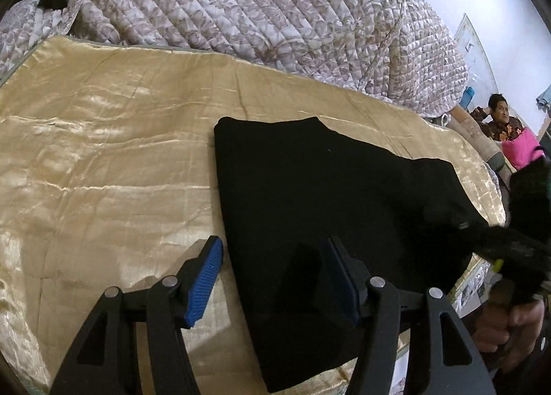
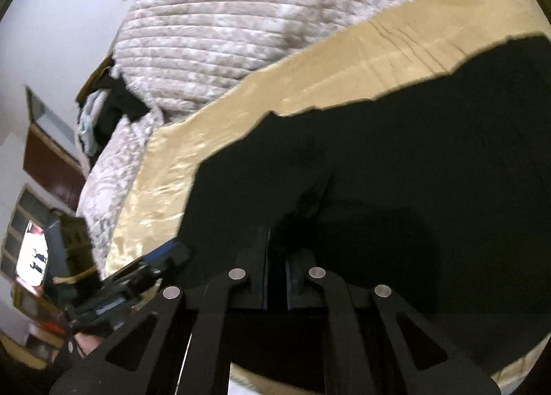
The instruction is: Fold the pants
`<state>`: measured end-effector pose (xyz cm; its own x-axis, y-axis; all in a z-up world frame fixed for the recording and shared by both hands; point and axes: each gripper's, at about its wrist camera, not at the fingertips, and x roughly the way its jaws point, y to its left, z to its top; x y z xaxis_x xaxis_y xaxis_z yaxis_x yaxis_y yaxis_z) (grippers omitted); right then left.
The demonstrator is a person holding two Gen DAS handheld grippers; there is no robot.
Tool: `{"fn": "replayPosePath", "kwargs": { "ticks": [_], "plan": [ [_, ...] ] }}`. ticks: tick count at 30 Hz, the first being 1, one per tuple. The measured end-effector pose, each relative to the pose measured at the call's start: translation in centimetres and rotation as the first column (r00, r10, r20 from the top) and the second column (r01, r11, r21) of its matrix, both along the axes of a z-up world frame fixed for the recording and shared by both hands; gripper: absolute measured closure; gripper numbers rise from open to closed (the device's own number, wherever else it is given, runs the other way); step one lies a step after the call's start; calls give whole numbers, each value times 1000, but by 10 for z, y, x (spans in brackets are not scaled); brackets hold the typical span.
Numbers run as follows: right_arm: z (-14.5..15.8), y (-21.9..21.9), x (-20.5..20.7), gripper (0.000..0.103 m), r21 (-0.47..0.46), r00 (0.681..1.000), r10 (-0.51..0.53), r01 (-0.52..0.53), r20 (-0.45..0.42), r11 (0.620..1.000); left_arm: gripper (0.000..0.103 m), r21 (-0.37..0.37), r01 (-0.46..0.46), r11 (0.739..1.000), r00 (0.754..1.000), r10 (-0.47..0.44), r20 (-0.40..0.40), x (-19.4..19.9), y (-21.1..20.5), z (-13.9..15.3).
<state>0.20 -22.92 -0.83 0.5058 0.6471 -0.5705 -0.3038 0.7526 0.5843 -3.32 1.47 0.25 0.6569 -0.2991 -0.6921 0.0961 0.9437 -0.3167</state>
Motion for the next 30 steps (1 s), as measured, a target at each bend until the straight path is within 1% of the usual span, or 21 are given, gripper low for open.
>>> {"fn": "replayPosePath", "kwargs": {
  "ticks": [1,2,3,4,5,6,7,8,10,15,18,19,20,22,23,24,26,28,29,30],
  "plan": [
    [11,1,-10,97,6,998,8,-8,58,1000,39,-2,1,1000,1000,-1,1,-1,1,0],
    [17,0,-13,97,10,997,6,-7,79,1000,39,-2,2,1000,1000,-2,2,-2,1,0],
    [17,-2,-15,97,-7,997,-9,9,77,1000,39,1,2,1000,1000,-2,3,-1,1,0],
    [13,-4,-13,97,-23,998,-25,26,57,999,39,3,3,1000,1000,-3,3,-2,0,0],
    [-1,-11,-9,97,-48,998,-65,64,-5,997,39,6,3,1000,1000,-3,4,-2,1,0],
    [-12,-16,-9,97,-51,995,-86,84,-54,995,39,7,2,1000,1000,-2,6,-3,1,1],
    [-15,-20,-12,97,-12,995,-88,88,-56,996,39,9,0,1000,1000,0,8,-3,2,1],
    [-12,-22,-15,96,-13,995,-92,91,-48,996,39,12,-3,1000,1000,3,10,-3,2,1],
    [-5,-22,-20,96,-51,995,-95,95,-5,994,39,15,-16,1000,1000,15,16,-3,4,3],
    [-9,-29,-23,94,-24,994,-101,100,-45,995,39,0,-23,1000,998,23,57,-4,5,12],
    [-7,-27,-21,94,-47,994,-94,92,-49,995,39,1,-22,1000,998,21,65,-1,3,14],
    [-3,-28,-21,94,-81,992,-122,119,-34,990,39,5,-22,1000,998,22,64,2,2,15],
    [3,-29,-20,94,-133,986,-166,165,0,977,39,12,-21,1000,998,20,64,5,-1,16],
    [15,-30,-18,94,-193,975,-211,220,67,956,39,36,-16,999,998,14,67,13,-8,19],
    [23,-28,-12,94,-199,976,-199,213,88,957,39,56,-14,998,998,10,69,18,-12,20],
    [25,-26,-8,94,-195,979,-184,198,87,961,39,72,-11,997,997,6,73,21,-16,21],
    [31,-10,11,94,-206,991,-101,117,87,972,39,101,-4,995,997,-4,78,30,-22,20],
    [30,8,31,93,-263,995,-54,73,81,962,39,121,-1,993,998,-8,70,38,-25,17],
    [27,17,44,93,-284,998,-32,47,59,958,39,134,3,991,998,-11,62,42,-27,13],
    [24,19,50,91,-285,998,-24,37,50,958,39,152,0,988,999,-8,49,44,-27,8]
  ]
}}
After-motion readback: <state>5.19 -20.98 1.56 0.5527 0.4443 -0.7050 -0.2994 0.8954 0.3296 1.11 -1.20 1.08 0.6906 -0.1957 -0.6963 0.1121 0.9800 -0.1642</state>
